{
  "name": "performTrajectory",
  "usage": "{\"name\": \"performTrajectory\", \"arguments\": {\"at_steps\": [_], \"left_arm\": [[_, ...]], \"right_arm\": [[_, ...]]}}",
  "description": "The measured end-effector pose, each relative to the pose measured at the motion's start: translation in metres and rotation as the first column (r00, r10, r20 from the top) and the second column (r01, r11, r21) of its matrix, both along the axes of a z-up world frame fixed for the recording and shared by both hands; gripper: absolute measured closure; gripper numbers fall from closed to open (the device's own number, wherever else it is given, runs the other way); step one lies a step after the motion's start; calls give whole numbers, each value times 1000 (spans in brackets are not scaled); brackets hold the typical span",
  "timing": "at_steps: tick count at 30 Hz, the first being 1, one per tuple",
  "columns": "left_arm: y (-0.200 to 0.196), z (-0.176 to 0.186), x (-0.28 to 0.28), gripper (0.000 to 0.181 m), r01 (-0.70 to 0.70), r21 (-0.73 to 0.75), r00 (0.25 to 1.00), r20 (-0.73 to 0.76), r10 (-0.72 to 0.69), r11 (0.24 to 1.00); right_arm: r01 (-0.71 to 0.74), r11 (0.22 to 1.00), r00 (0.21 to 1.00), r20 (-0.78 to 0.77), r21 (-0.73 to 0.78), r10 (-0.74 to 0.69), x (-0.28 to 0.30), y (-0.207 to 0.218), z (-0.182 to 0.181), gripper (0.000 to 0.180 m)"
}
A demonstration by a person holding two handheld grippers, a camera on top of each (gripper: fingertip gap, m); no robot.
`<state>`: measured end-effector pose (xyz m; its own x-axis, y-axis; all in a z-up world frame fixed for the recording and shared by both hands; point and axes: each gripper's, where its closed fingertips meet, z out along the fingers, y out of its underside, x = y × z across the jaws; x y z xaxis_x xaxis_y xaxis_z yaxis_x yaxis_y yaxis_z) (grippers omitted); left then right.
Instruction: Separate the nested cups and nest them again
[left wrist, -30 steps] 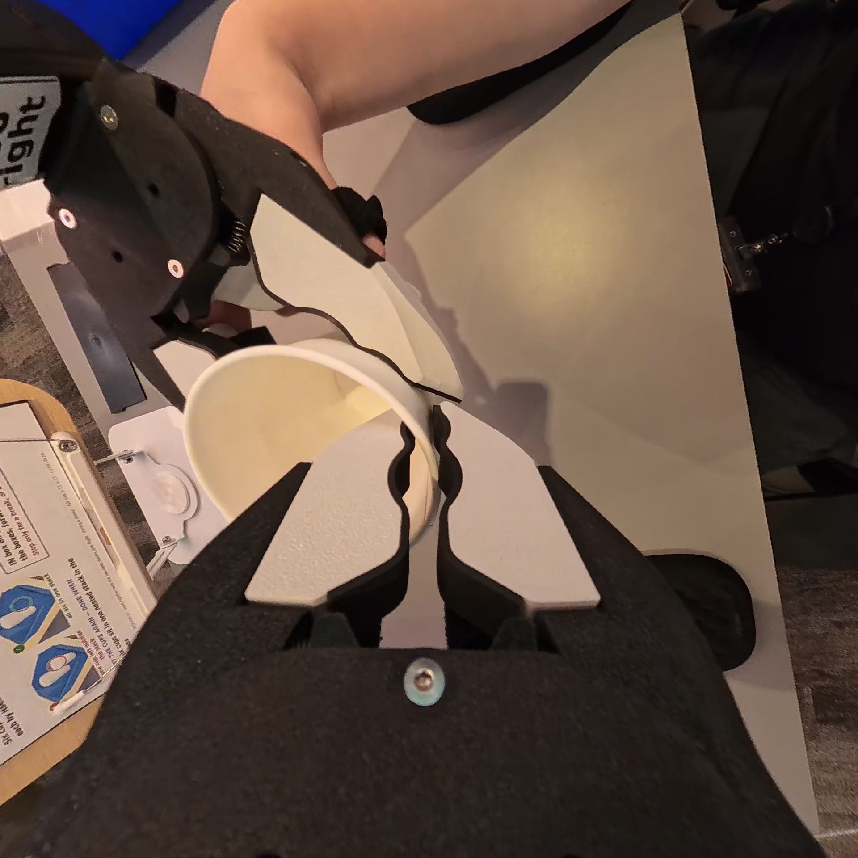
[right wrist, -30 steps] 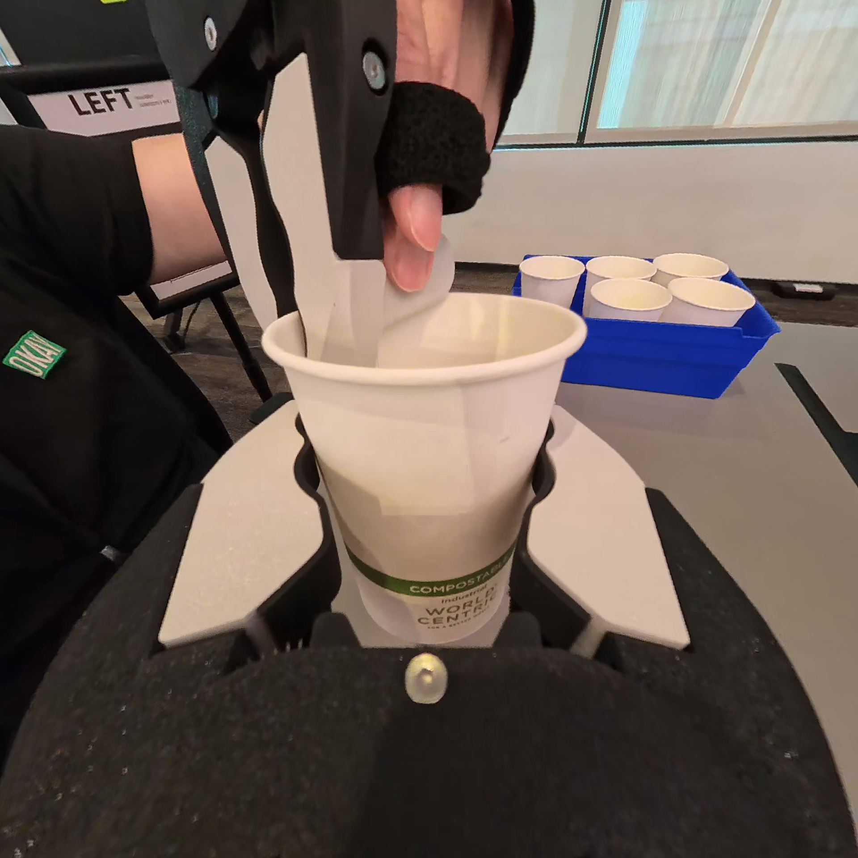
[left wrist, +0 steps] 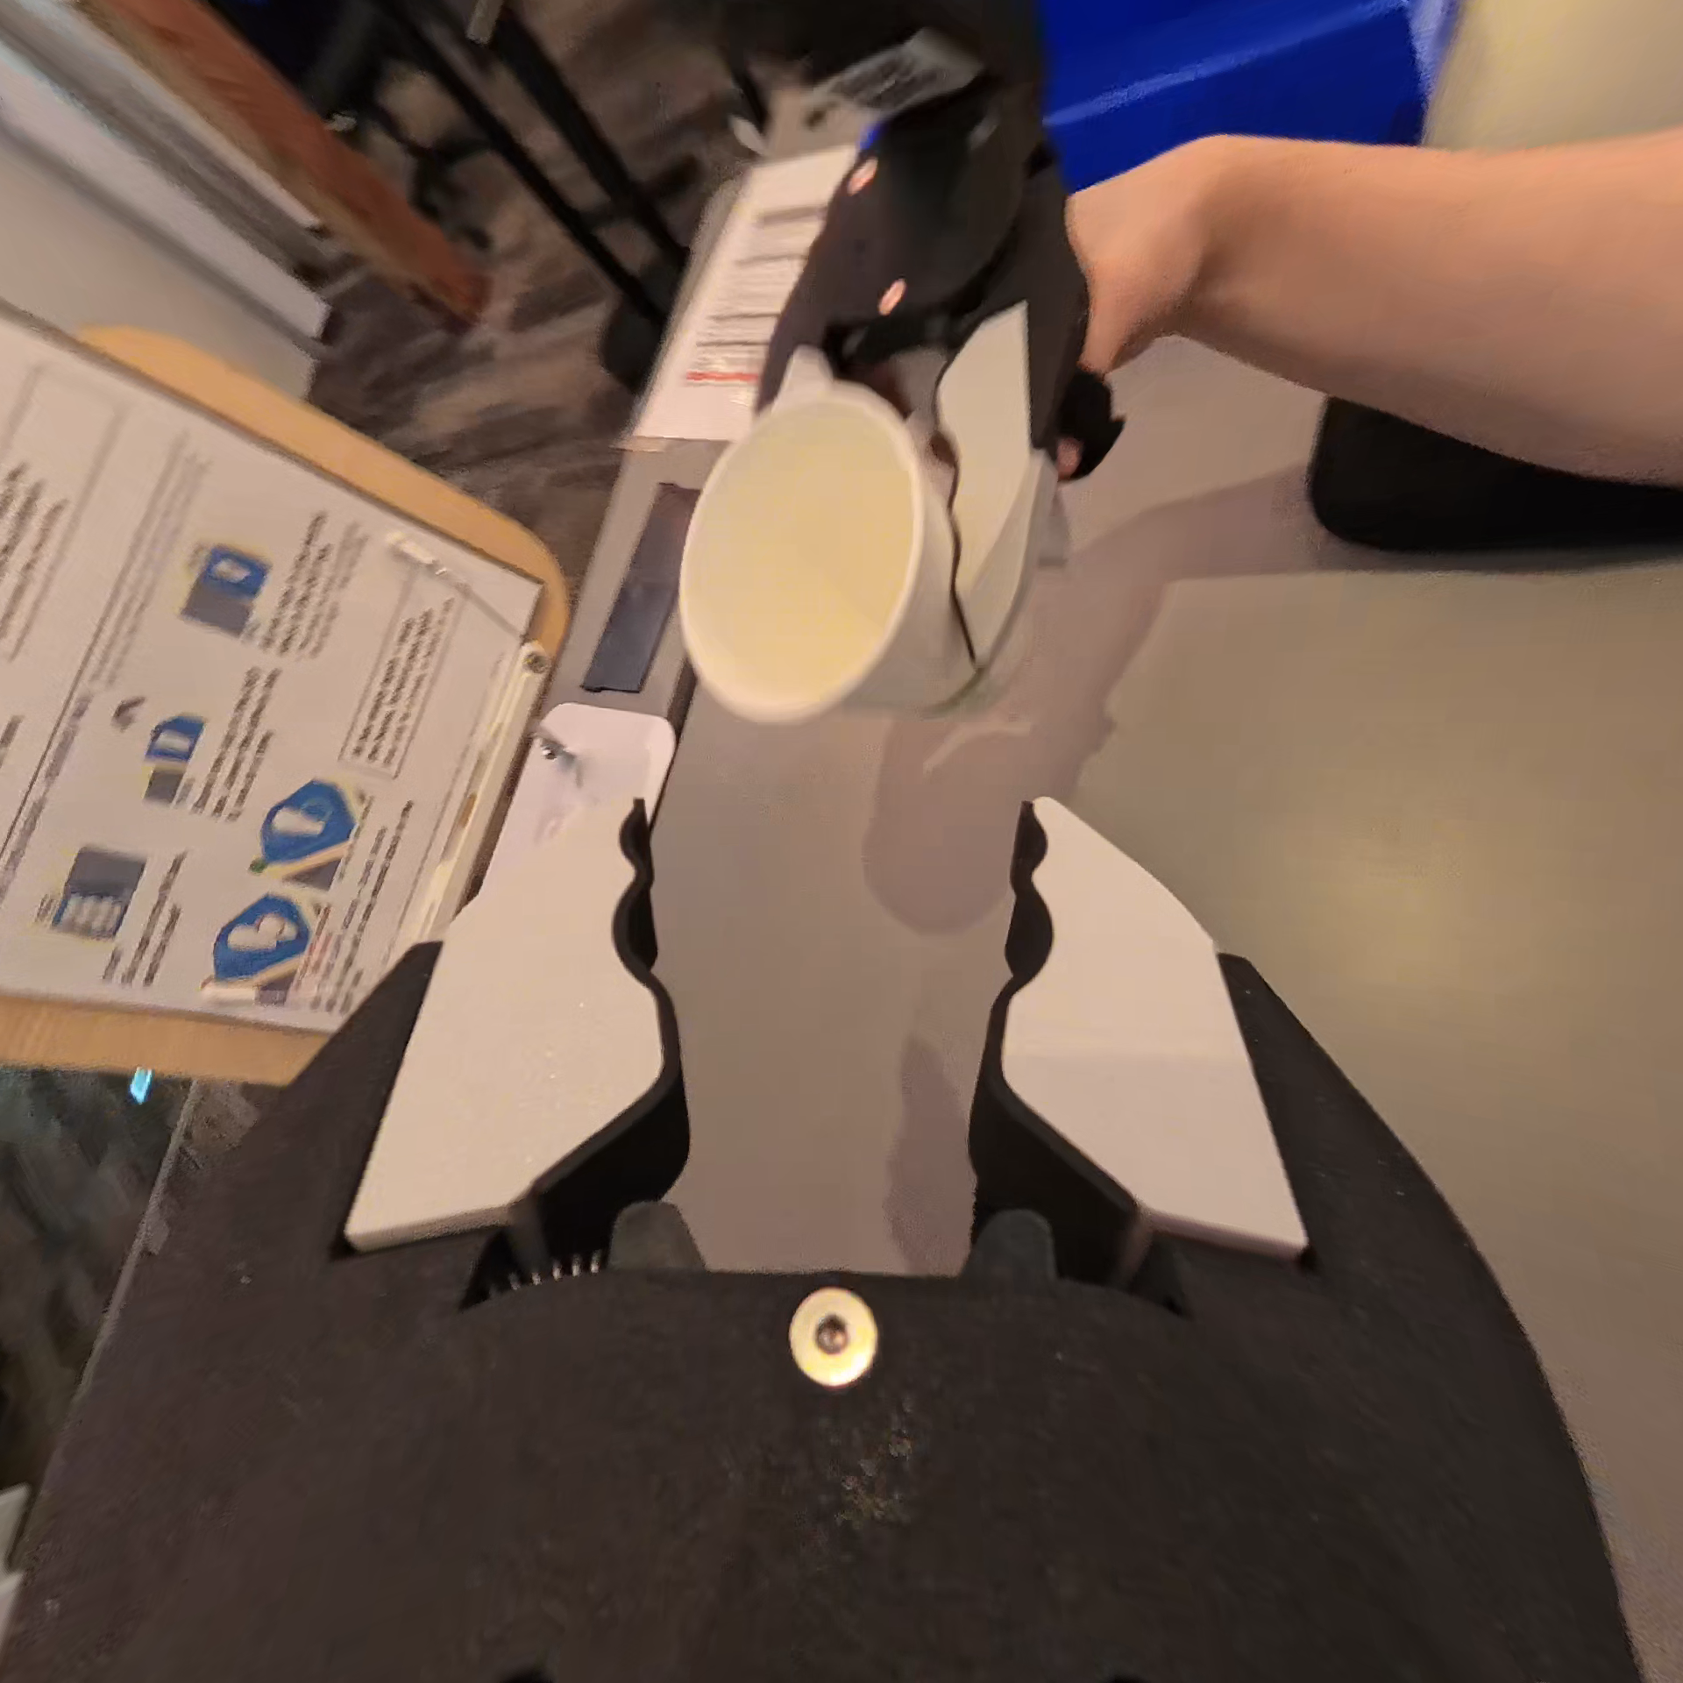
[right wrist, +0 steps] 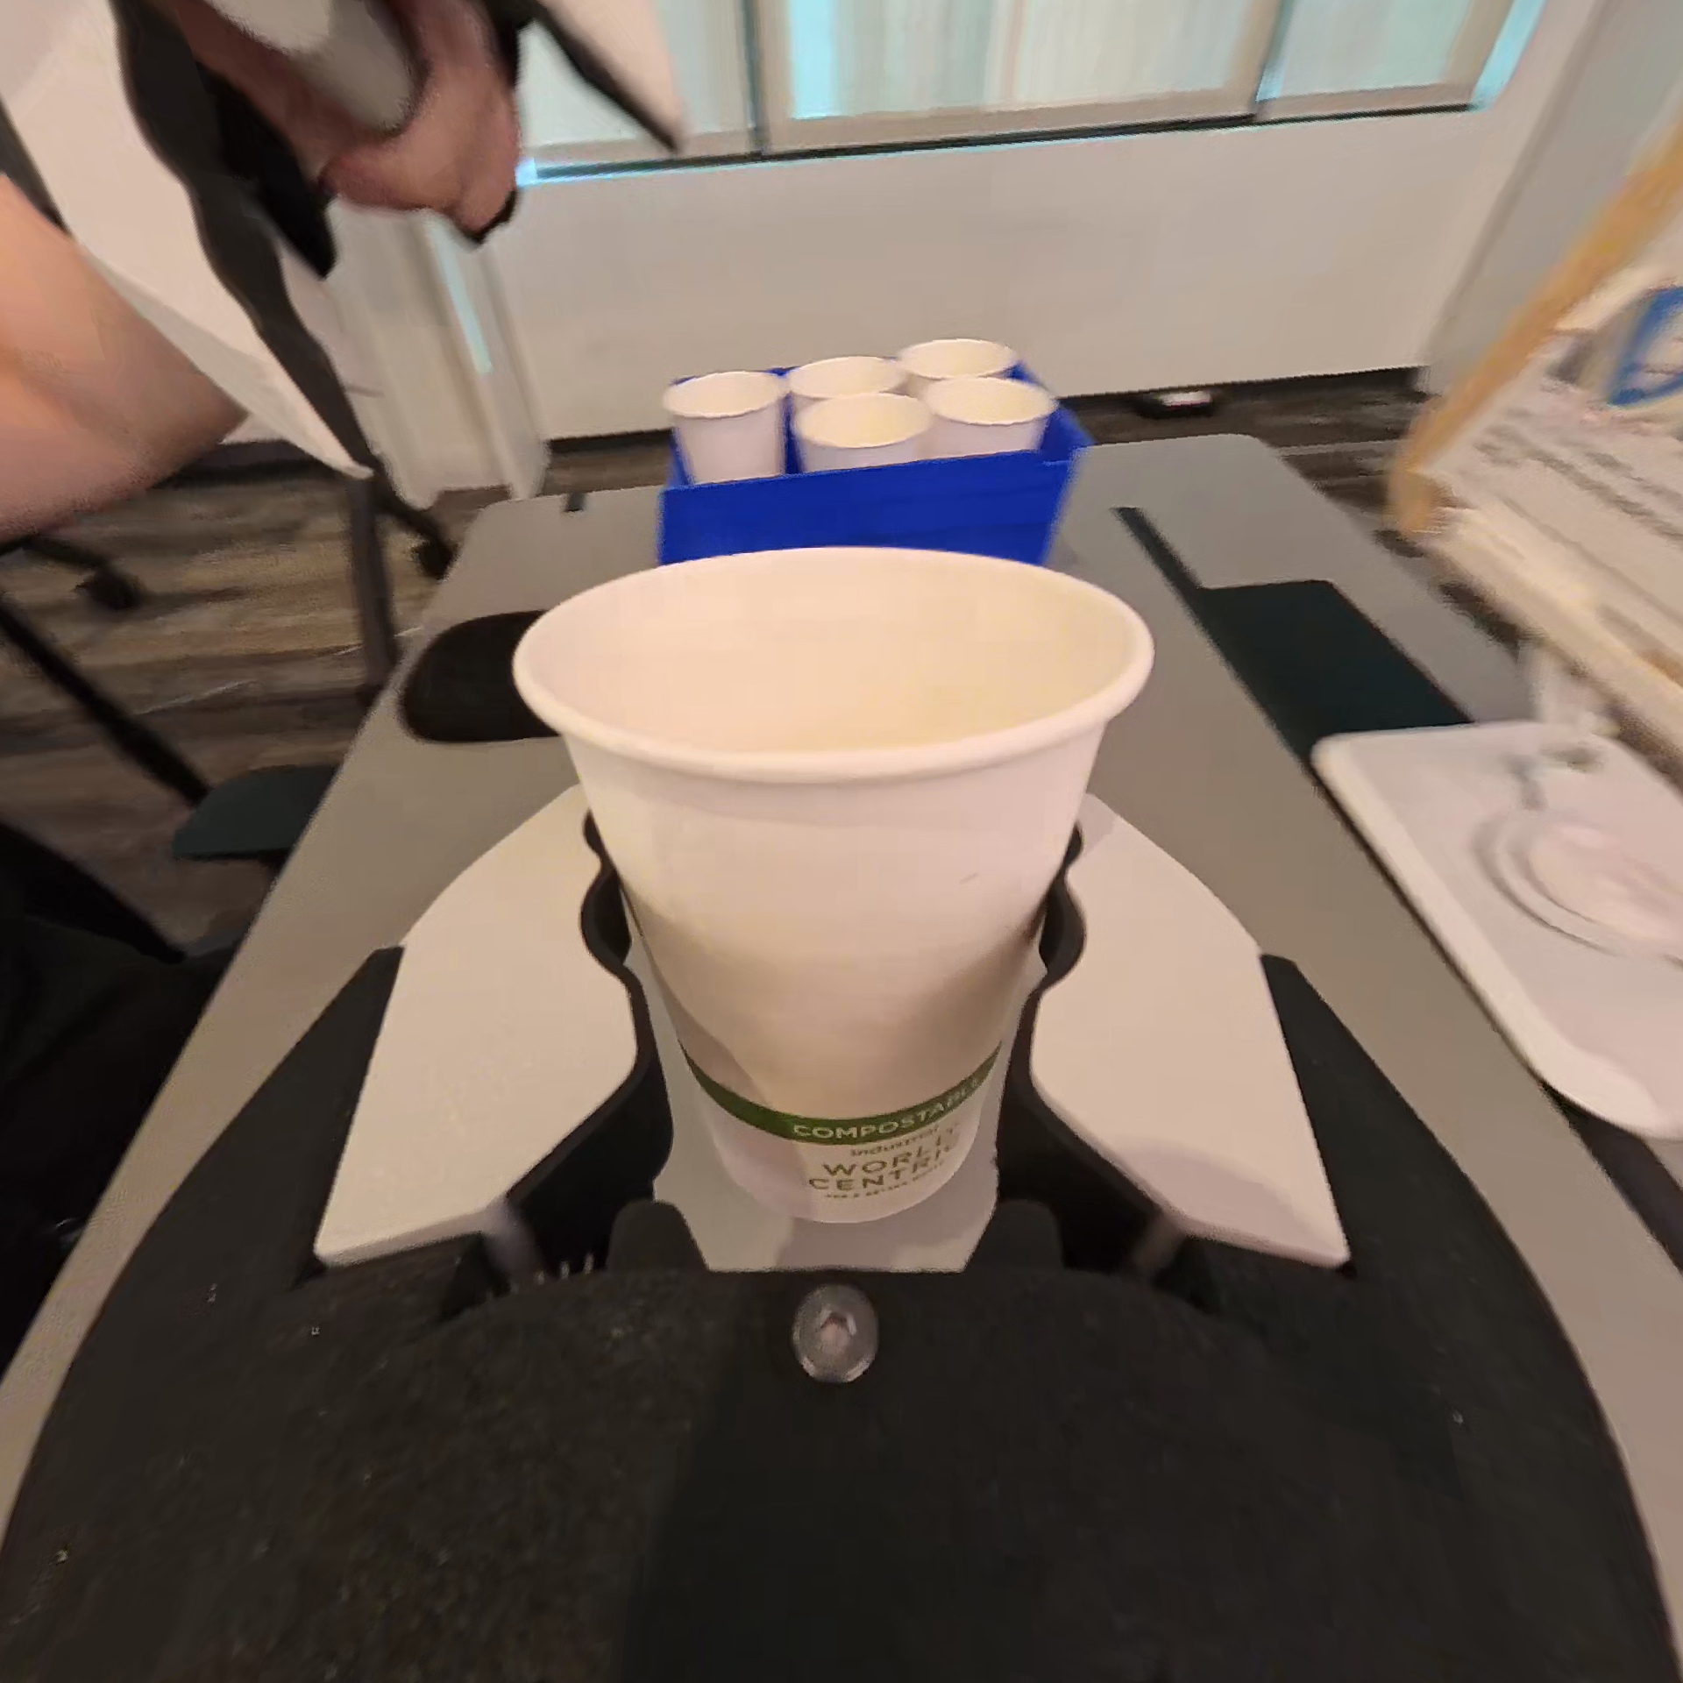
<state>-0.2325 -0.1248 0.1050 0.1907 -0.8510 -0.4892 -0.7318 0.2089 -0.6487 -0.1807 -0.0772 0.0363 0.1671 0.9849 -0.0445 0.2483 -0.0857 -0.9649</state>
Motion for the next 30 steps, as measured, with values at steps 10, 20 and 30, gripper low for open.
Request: {"name": "performTrajectory", "arguments": {"at_steps": [10, 20, 30], "left_arm": [[-10, -37, -62, 114, -150, -2, 970, 194, 147, 989], [-12, -37, -60, 114, -200, -42, 960, 194, 204, 979], [-32, -27, -41, 114, -169, 0, 973, 158, 166, 986]], "right_arm": [[839, 505, 544, -253, 203, -800, 294, 49, 90, 90], [980, 182, 181, 20, 76, -983, 460, 84, -70, 88], [988, 133, 124, 106, 76, -987, 469, 97, -119, 88]]}}
